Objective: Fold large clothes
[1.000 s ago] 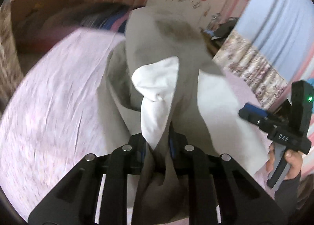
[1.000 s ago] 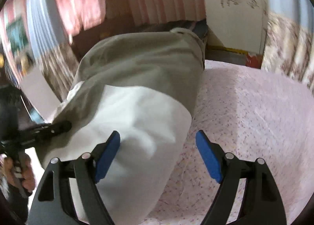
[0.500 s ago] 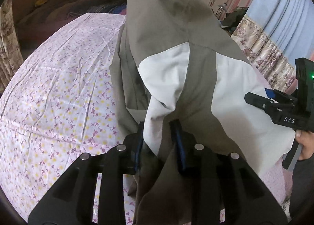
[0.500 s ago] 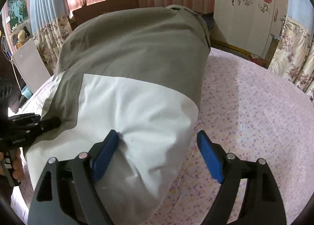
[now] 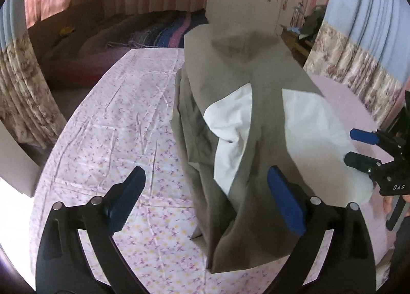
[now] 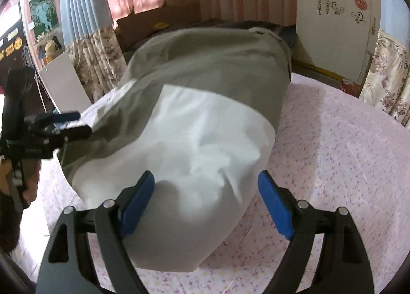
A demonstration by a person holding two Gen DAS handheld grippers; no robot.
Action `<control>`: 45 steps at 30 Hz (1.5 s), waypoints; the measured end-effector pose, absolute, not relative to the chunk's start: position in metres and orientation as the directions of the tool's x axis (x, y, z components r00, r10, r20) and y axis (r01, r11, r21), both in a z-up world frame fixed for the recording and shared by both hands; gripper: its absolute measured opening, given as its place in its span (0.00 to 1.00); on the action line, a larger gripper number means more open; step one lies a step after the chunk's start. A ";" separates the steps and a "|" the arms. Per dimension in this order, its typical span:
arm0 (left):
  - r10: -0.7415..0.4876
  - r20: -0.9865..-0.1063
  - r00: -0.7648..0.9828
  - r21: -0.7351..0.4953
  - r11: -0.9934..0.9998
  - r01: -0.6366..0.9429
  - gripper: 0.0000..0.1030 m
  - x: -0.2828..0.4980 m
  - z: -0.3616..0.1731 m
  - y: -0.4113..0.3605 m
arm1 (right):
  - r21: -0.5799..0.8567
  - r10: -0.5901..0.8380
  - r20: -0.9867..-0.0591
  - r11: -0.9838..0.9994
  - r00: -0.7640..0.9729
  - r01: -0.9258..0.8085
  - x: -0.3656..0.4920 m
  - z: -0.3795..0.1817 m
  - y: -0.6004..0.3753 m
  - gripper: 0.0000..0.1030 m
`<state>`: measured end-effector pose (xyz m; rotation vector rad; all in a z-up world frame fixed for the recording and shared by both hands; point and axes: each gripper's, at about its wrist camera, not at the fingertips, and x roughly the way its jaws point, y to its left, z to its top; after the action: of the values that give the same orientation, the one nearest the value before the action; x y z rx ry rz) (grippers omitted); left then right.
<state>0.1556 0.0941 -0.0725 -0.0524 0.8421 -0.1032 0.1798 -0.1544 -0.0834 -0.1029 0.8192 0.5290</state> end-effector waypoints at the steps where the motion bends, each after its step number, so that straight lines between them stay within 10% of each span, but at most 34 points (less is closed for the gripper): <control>1: -0.106 -0.746 0.657 -0.076 0.994 0.074 0.92 0.155 -0.074 0.095 | 0.134 0.417 -0.724 0.866 0.549 -0.482 0.182 -0.088 -0.157 0.81; 19: -0.196 -0.739 0.645 -0.073 0.974 0.213 0.92 0.253 -0.034 0.075 | 0.072 0.354 -0.613 0.915 0.707 -0.396 0.281 -0.044 -0.152 0.81; 24: -0.148 -0.811 0.566 -0.025 0.975 0.220 0.92 0.305 -0.072 0.071 | 0.012 0.315 -0.684 0.907 0.659 -0.421 0.316 -0.078 -0.136 0.67; 37: -0.273 -0.871 0.409 -0.180 0.951 0.252 0.97 0.344 -0.140 0.101 | -0.092 0.234 -0.743 0.893 0.627 -0.442 0.330 -0.113 -0.121 0.70; 45: -0.247 -0.836 0.490 -0.165 0.965 0.204 0.97 0.328 -0.108 0.108 | 0.128 0.338 -0.722 0.922 0.603 -0.365 0.305 -0.079 -0.152 0.81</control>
<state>0.3278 0.1080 -0.1076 -0.0455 1.0228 -0.2740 0.3048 -0.1516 -0.0791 -0.0341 0.8285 0.4070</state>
